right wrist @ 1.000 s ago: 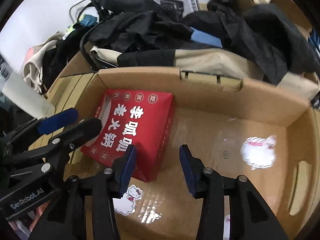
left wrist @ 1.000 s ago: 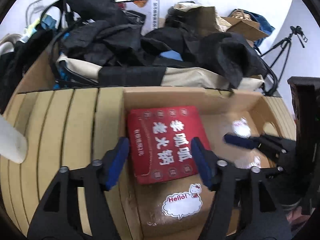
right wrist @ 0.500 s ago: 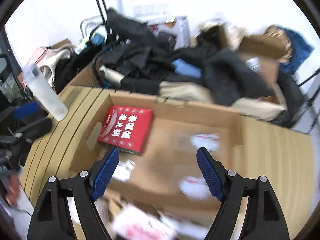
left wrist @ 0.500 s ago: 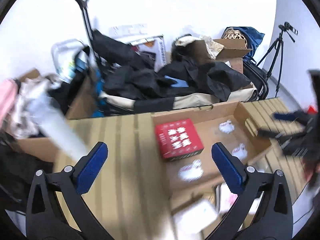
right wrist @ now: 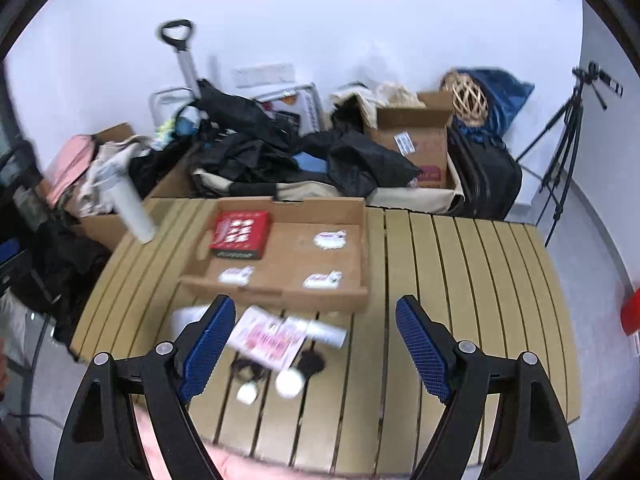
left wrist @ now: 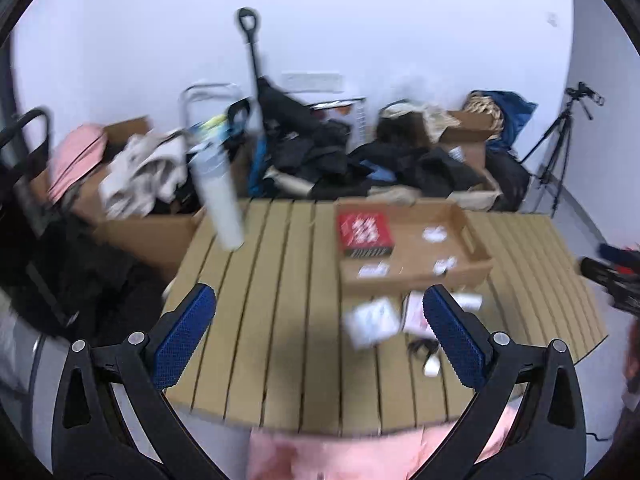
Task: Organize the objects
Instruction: 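Open the right tool and withdraw it from the tray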
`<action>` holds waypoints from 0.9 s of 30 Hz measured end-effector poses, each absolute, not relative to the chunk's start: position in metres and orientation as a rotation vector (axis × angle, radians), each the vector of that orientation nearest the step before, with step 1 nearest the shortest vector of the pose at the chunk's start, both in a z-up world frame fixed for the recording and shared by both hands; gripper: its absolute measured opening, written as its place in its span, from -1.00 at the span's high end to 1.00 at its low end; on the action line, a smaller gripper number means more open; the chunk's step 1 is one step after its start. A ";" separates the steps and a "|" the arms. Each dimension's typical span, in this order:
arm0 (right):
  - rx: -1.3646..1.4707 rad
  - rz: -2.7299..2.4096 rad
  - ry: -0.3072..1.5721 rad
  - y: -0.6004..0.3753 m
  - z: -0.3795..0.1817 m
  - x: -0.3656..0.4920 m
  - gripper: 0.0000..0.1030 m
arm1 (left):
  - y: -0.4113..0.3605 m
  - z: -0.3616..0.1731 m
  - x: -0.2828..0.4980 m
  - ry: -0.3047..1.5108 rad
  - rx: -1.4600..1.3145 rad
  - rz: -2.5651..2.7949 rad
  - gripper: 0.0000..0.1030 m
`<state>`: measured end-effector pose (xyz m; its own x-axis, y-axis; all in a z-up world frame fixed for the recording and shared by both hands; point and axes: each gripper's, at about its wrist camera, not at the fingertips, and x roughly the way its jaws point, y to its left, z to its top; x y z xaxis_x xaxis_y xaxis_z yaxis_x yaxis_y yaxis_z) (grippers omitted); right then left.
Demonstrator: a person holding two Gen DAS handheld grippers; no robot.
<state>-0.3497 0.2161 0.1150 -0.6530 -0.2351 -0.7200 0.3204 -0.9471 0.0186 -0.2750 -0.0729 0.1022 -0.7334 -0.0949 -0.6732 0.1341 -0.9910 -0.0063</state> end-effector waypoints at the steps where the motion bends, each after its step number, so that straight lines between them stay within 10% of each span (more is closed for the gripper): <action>1: 1.082 -2.607 0.186 0.215 0.117 -0.329 -0.66 | -0.071 0.096 -0.252 0.096 1.080 -2.822 -1.00; 12: 0.796 -2.317 0.062 0.208 0.031 -0.071 -0.66 | -0.048 0.003 -0.040 0.294 1.190 -2.940 -1.00; 27: 0.892 -2.223 -0.216 0.212 -0.016 -0.064 -1.00 | -0.037 -0.017 -0.045 0.095 1.027 -2.899 -1.00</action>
<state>-0.0643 0.2117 -0.0158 -0.5012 -0.6792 -0.5362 0.5630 -0.7265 0.3939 -0.0452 -0.0372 -0.0168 -0.7752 -0.0401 -0.6304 0.0812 -0.9960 -0.0364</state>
